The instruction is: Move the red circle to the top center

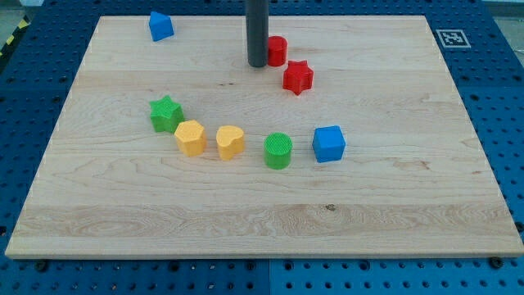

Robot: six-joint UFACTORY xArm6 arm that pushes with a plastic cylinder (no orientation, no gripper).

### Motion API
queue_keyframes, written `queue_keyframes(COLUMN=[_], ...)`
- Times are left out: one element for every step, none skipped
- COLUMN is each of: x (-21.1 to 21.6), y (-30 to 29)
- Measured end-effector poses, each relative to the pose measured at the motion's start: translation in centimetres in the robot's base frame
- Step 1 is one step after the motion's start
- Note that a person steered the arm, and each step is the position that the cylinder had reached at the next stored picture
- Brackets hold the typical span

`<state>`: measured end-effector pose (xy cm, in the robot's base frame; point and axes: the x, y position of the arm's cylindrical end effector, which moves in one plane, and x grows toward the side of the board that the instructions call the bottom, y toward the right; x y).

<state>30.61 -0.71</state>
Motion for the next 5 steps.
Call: queue_keyframes(x=[-2.2,-3.0,-0.3,0.7,0.6], y=[1.5,2.4,4.5,8.0,10.6])
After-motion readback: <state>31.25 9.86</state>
